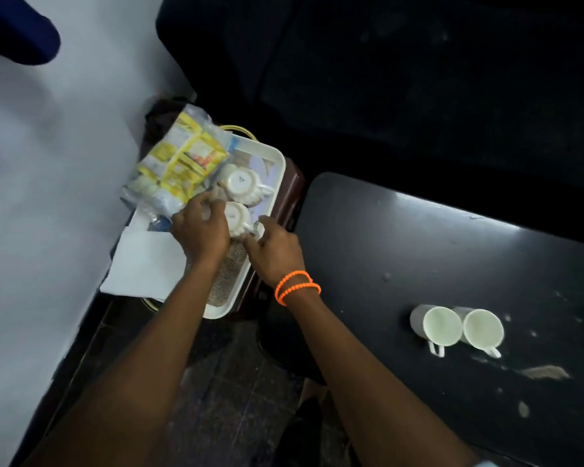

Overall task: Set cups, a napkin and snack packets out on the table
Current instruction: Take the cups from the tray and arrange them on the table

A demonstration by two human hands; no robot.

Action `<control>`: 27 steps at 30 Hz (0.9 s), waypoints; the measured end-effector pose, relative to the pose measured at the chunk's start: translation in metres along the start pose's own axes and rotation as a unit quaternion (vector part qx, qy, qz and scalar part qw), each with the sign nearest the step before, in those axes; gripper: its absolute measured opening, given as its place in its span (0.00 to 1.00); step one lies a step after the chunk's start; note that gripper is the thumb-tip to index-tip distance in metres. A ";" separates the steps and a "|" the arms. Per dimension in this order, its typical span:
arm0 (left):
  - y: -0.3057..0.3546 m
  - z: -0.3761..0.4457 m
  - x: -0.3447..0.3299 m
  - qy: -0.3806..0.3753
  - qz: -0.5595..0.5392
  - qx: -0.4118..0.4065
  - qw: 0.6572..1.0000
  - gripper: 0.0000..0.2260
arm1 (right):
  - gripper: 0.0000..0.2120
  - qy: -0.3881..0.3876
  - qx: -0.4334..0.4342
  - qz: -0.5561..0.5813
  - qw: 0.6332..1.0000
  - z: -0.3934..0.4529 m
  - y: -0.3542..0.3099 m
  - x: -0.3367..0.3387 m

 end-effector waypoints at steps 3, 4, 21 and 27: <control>-0.015 0.005 -0.011 -0.113 -0.143 0.130 0.975 0.15 | 0.19 0.005 -0.062 0.014 0.998 0.009 0.007 -0.012; -0.019 0.004 -0.012 -0.122 -0.190 0.158 0.961 0.14 | 0.19 0.013 -0.060 0.026 0.998 0.009 0.007 -0.014; -0.023 -0.071 -0.069 -0.454 -0.326 0.129 0.819 0.22 | 0.18 0.101 -0.084 0.452 0.882 -0.077 0.051 0.051; -0.008 -0.131 -0.129 -0.544 -0.232 0.139 0.794 0.19 | 0.23 0.158 -0.085 0.455 0.872 -0.121 0.090 0.079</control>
Point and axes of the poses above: each hand's wrist, its own z-axis towards the middle knuckle, its own x-axis out of the back of the hand, y = z × x, the point moved 8 cm from there along z, towards the middle knuckle, and after that the axes turned 11 degrees about x, right-handed, at the moved point
